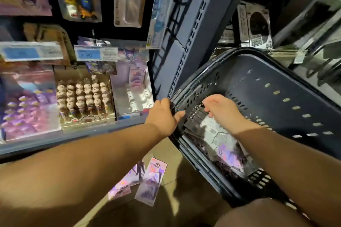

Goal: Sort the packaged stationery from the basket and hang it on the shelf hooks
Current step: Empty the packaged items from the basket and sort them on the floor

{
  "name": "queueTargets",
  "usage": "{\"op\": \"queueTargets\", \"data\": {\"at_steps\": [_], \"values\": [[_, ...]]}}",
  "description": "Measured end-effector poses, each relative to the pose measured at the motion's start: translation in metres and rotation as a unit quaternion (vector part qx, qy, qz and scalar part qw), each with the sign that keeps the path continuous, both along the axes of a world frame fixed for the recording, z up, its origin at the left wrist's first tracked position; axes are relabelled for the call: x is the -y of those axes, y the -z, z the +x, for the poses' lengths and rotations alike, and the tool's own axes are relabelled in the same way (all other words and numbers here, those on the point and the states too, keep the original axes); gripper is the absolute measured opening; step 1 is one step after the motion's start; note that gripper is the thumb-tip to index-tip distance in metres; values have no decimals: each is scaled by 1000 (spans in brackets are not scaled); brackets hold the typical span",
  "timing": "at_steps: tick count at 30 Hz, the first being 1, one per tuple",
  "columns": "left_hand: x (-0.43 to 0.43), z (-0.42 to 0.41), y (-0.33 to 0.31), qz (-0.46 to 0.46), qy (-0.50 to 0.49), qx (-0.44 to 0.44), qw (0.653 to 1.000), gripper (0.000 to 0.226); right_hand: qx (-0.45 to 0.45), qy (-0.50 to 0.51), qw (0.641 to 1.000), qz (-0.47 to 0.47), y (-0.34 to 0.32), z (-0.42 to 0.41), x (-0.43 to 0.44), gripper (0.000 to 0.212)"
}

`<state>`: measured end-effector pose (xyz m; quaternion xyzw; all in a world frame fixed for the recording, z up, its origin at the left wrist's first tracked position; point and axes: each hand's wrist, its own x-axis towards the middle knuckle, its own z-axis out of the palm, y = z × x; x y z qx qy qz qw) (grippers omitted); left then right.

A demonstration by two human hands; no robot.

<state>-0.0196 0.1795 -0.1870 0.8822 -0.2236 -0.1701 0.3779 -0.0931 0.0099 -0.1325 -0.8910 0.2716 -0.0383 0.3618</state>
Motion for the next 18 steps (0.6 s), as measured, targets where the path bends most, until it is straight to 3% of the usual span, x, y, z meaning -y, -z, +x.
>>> {"op": "queueTargets", "data": {"at_steps": [4, 7, 9, 13, 18], "values": [[14, -10, 10, 3, -31, 80, 996, 43, -88, 53, 995, -21, 33, -28, 61, 13], [19, -9, 11, 8, -48, 126, 991, 44, -200, 103, 974, -37, 64, -39, 101, 30], [22, -9, 13, 12, -57, 140, 988, 47, -276, 85, 955, -73, 85, -53, 121, 35], [29, -13, 19, -7, -76, 130, 989, 62, -352, 55, 930, -93, 129, -99, 159, 39], [34, -12, 29, -87, -86, 62, 991, 64, -378, 105, 917, -76, 181, -133, 188, 78]]}}
